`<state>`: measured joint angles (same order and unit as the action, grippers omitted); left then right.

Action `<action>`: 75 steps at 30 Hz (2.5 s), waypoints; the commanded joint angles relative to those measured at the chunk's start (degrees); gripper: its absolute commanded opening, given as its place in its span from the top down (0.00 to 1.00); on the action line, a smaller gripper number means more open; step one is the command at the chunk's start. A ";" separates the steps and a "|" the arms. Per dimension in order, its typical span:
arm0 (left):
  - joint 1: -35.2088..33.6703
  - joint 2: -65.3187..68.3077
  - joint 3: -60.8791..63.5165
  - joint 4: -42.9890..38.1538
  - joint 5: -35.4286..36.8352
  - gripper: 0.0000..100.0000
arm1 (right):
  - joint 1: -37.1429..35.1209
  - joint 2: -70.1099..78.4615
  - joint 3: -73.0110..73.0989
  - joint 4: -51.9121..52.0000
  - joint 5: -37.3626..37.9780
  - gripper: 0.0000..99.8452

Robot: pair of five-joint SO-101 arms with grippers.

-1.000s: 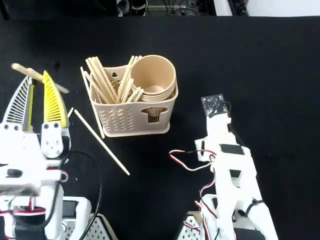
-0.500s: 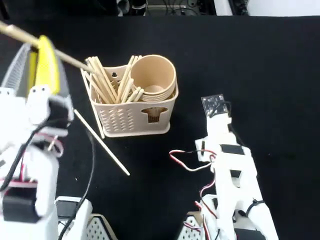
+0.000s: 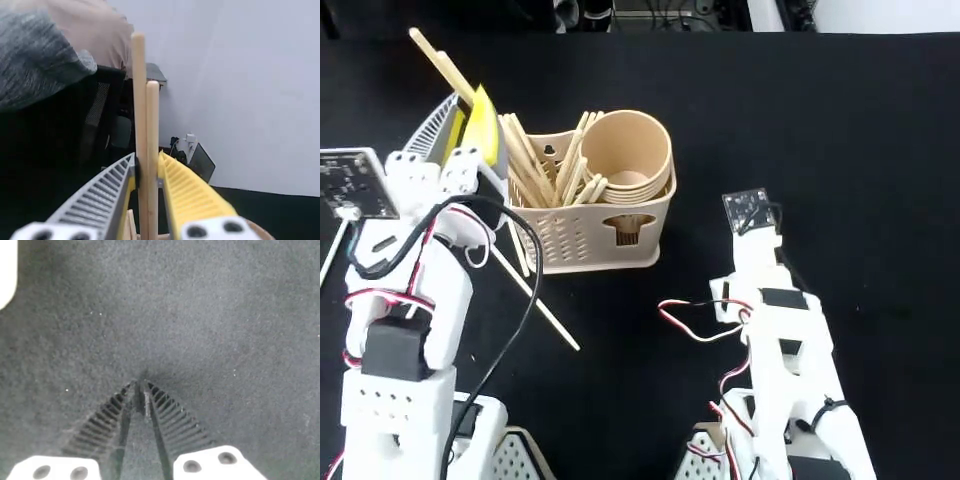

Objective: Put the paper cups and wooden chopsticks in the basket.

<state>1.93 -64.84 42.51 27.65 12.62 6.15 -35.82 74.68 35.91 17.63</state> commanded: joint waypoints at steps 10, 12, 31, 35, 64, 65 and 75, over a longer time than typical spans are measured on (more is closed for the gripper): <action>1.71 0.26 0.13 8.35 -2.46 0.84 | -0.26 -0.22 -0.48 0.35 0.35 0.99; 2.15 0.26 -4.88 13.71 -2.46 0.84 | -0.26 -0.22 -0.48 0.35 0.35 0.99; -23.69 43.08 -54.46 73.14 -28.84 0.79 | -0.26 -0.22 -0.48 0.35 0.35 0.99; -29.05 52.75 -54.02 73.05 -34.73 0.79 | -0.26 -0.22 -0.48 0.35 0.35 0.99; -29.23 81.93 -27.65 33.58 -46.15 0.98 | -0.26 -0.22 -0.48 0.35 0.35 0.99; -29.23 81.58 -27.30 33.67 -46.15 0.97 | -0.26 -0.22 -0.48 0.35 0.35 0.99; -28.70 62.42 -26.86 47.12 -45.98 0.97 | -0.26 -0.22 -0.48 0.35 0.35 0.99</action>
<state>-27.08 6.73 15.87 70.73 -33.27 6.15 -35.82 74.68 35.91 17.63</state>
